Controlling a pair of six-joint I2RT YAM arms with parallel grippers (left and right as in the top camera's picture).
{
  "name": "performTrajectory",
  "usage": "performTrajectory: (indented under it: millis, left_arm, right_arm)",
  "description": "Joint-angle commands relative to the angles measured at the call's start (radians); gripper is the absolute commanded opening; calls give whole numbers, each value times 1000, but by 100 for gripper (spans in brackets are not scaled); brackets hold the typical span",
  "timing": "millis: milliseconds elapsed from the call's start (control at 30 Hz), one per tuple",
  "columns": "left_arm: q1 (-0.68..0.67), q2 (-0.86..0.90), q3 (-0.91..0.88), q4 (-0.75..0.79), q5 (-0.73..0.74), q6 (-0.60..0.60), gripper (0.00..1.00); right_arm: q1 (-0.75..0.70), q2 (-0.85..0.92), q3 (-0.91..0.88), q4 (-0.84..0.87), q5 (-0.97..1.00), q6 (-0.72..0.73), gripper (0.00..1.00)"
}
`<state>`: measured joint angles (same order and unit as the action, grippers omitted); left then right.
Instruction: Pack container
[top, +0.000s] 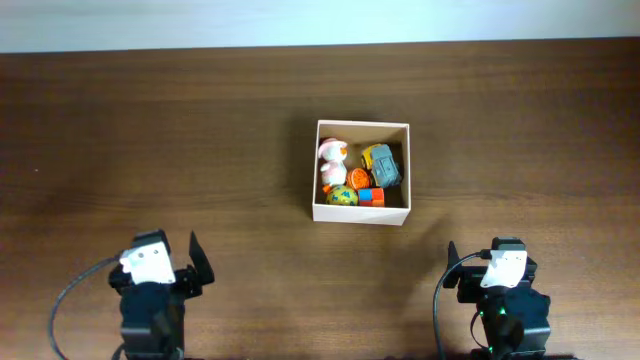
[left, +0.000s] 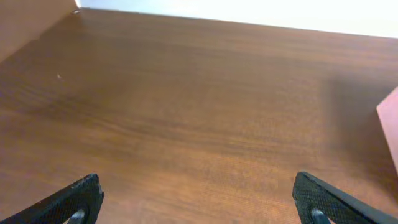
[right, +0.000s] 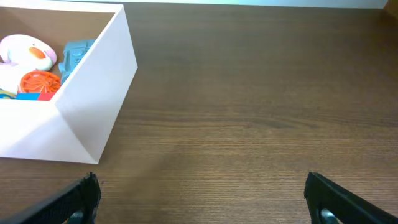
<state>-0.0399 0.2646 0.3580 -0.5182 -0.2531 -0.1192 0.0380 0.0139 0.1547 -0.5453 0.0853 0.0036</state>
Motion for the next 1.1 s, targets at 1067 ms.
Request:
performTrajectory:
  millis: [1067]
  left_arm:
    - [18, -231, -223, 48, 77, 16, 99]
  right_arm:
    - [-6, -10, -8, 1, -3, 9, 99]
